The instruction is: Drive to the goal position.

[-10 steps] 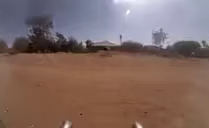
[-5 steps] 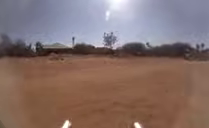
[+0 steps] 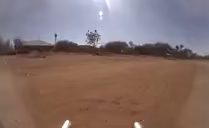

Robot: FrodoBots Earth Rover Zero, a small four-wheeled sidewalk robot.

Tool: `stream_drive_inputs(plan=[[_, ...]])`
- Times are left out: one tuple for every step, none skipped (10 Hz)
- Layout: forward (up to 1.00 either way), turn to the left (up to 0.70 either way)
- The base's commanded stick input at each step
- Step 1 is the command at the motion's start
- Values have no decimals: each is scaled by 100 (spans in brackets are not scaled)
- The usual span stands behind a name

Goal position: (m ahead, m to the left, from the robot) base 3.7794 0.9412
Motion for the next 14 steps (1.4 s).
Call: stream_drive_inputs(plan=[[0,-45],[0,-45],[0,-45],[0,-39],[0,-19],[0,45],[0,45],[0,45],[0,45],[0,45],[0,45],[0,45],[0,45],[0,45]])
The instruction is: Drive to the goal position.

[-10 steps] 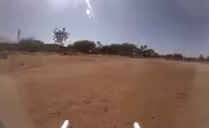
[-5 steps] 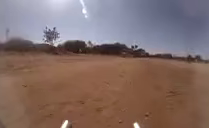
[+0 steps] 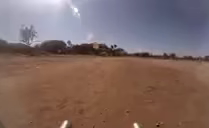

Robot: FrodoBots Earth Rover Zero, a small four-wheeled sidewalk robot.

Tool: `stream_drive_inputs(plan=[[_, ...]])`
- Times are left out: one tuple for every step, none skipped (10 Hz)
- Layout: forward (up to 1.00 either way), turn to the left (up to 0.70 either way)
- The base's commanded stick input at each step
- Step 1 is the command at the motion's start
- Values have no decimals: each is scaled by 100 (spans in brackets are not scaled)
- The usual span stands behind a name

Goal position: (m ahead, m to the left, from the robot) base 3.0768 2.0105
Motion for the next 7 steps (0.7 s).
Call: stream_drive_inputs(plan=[[0,45],[0,45],[0,45],[0,45],[0,45],[0,45],[0,45]])
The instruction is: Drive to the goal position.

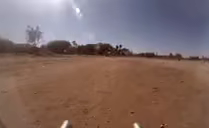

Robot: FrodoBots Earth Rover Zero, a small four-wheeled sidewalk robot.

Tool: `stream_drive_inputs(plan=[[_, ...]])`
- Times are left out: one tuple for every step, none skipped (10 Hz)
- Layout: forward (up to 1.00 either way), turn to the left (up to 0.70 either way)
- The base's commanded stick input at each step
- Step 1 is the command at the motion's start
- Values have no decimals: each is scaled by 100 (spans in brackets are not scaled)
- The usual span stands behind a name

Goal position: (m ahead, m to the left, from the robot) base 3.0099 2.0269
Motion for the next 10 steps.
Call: stream_drive_inputs(plan=[[0,45],[0,45],[0,45],[0,45],[0,45],[0,45],[0,45],[0,45],[0,45],[0,45]])
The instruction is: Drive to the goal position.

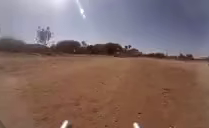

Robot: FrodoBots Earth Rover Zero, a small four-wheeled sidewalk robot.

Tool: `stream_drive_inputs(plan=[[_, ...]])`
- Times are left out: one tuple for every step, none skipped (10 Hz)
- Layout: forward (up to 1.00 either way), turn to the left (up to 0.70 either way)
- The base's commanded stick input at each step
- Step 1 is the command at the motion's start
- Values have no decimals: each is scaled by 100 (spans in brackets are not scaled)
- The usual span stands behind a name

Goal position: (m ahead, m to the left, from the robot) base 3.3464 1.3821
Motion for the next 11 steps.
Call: stream_drive_inputs(plan=[[0,45],[0,45],[0,45],[0,45],[0,45],[0,45],[0,45],[0,45],[0,45],[0,45],[0,45]])
